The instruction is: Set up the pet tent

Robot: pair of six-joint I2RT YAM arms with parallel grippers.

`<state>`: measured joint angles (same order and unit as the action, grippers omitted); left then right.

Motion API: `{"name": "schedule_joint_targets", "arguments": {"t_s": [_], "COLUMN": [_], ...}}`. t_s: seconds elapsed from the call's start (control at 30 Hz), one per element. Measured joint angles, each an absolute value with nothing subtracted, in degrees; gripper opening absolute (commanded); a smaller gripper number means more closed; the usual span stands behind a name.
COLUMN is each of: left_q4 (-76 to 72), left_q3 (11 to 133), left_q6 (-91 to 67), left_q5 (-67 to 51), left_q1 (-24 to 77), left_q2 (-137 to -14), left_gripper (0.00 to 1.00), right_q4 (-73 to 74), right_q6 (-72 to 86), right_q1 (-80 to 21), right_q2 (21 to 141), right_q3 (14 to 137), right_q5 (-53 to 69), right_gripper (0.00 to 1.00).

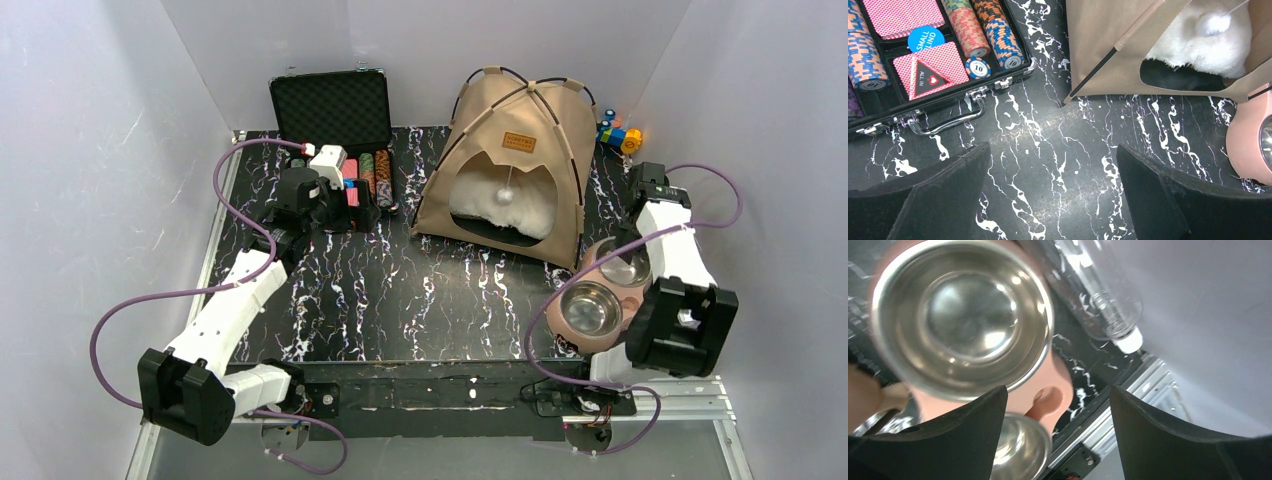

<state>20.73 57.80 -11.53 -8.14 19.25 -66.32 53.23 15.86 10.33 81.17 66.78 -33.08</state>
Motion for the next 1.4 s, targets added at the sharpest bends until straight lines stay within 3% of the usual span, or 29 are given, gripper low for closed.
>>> {"name": "schedule_joint_targets", "arguments": {"t_s": [0.37, 1.03, 1.4], "left_q4": [20.0, 19.3, 19.3], "left_q3": [57.8, 57.8, 57.8], "left_q6": [-11.6, -11.5, -11.1], "left_q5": [-9.1, -9.4, -9.4], "left_q1": [19.2, 19.2, 19.2], "left_q2": [-66.3, -66.2, -66.2], "left_gripper": [0.98, 0.98, 0.98], "right_q4": [48.6, 46.8, 46.8], "right_q6": [6.1, -1.1, -3.6], "right_q1": [13.5, 19.9, 20.4], "right_q2": [93.1, 106.0, 108.9], "right_q3": [69.3, 73.0, 73.6], "right_q5": [-43.6, -44.8, -44.5], "right_gripper": [0.82, 0.83, 0.62]}}
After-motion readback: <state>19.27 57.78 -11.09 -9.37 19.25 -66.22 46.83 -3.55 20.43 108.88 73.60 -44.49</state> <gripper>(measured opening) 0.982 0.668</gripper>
